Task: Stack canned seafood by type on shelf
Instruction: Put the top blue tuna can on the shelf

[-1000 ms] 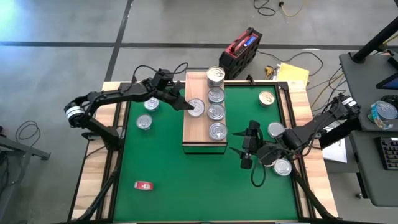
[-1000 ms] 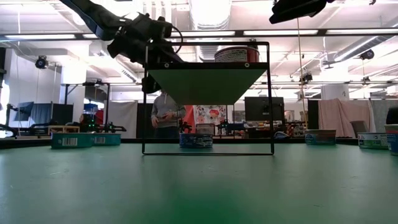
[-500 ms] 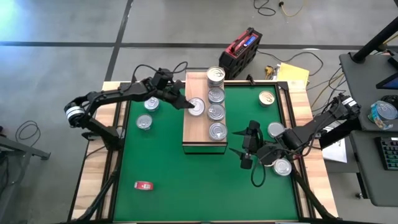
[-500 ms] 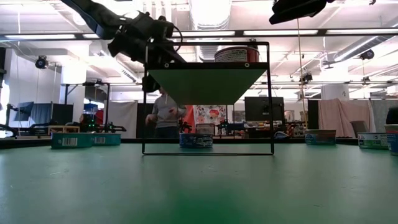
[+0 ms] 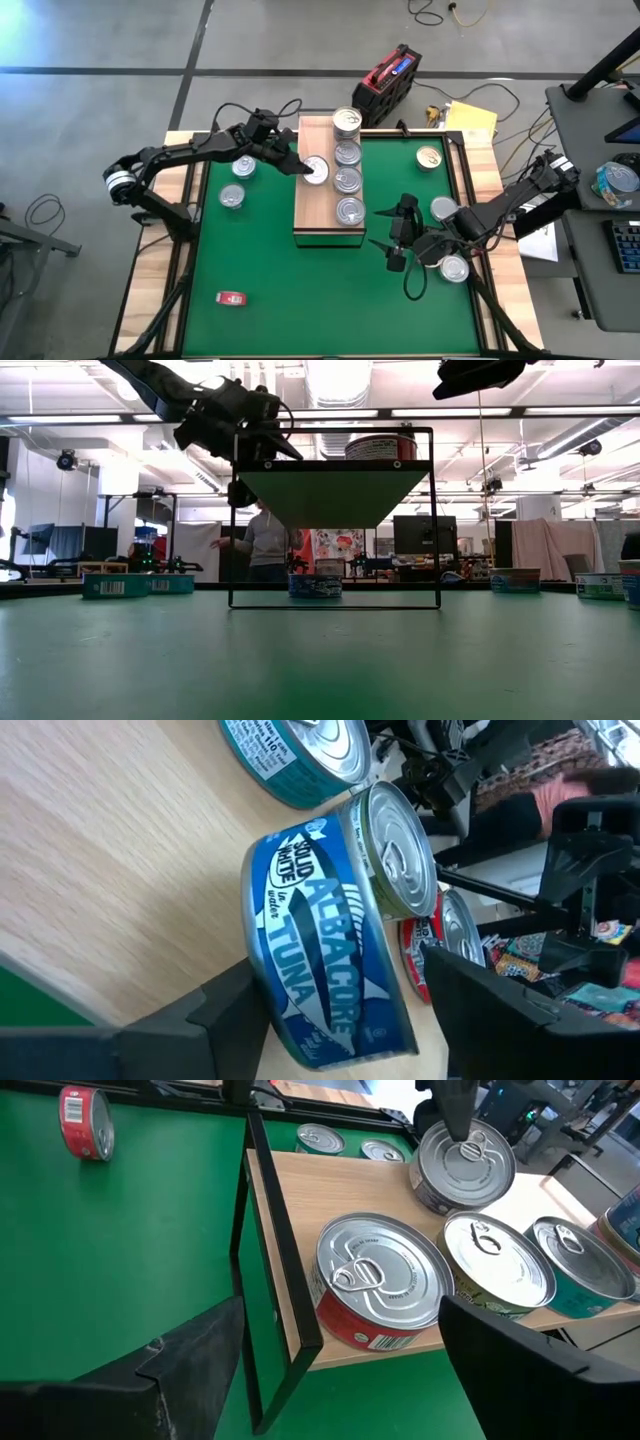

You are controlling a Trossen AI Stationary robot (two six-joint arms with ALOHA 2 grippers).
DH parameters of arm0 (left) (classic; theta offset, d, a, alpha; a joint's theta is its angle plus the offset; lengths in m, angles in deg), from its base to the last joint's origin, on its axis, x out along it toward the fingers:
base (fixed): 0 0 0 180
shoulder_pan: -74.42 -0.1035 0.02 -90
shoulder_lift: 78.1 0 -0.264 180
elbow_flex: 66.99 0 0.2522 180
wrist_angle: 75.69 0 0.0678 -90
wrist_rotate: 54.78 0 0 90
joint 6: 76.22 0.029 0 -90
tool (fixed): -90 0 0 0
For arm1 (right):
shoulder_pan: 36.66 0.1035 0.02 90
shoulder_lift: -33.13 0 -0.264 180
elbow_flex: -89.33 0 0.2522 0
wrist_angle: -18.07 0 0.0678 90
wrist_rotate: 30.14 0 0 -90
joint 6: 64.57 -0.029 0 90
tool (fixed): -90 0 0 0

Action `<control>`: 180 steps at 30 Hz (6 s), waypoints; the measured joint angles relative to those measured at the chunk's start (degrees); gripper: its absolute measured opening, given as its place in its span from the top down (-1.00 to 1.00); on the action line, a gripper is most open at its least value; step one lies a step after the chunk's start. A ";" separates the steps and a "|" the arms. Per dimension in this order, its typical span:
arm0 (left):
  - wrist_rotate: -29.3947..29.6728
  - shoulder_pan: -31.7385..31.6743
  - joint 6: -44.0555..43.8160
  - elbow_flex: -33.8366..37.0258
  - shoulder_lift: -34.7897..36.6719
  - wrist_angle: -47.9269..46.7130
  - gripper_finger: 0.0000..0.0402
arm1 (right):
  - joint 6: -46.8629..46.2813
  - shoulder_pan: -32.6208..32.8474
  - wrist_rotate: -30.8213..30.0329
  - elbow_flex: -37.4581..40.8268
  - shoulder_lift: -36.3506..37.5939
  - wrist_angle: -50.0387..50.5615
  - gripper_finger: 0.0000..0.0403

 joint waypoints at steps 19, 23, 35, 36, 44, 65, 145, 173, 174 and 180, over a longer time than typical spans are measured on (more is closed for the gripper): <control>7.07 -0.11 7.14 -10.07 0.11 -19.76 -0.20 | 0.07 0.00 0.25 0.00 0.00 0.01 -0.64; 10.52 -0.11 9.39 -11.93 0.13 -23.09 -0.20 | 0.07 0.00 0.26 0.00 0.00 0.02 -0.62; 10.64 1.94 22.77 -17.33 0.13 -25.62 -0.15 | -0.76 0.01 0.24 0.00 0.00 0.51 -0.65; 10.66 2.55 24.05 -17.55 0.13 -25.80 -0.13 | -0.77 0.00 0.24 0.00 0.00 0.50 -0.65; 21.13 9.41 34.09 -17.36 0.21 -28.35 0.32 | -1.90 0.01 0.04 0.00 0.00 0.48 -0.60; 31.39 23.60 49.01 -16.39 2.62 -30.46 1.00 | -3.98 0.00 -0.02 0.00 0.00 0.46 -0.59; 31.45 20.59 54.01 -10.38 -0.31 -19.74 1.00 | -4.39 0.00 -0.04 0.00 0.00 0.44 -0.52; 36.09 19.75 53.86 -10.38 -3.90 -15.91 1.00 | -5.38 0.00 -0.02 0.00 0.00 0.68 -0.52; 36.11 19.66 53.86 -10.38 -4.18 -15.92 1.00 | -5.42 0.00 -0.04 0.00 0.00 0.70 -0.51; 38.11 18.90 53.86 -10.38 -4.78 -15.57 1.00 | -5.46 0.02 -0.04 0.00 0.00 0.72 -0.52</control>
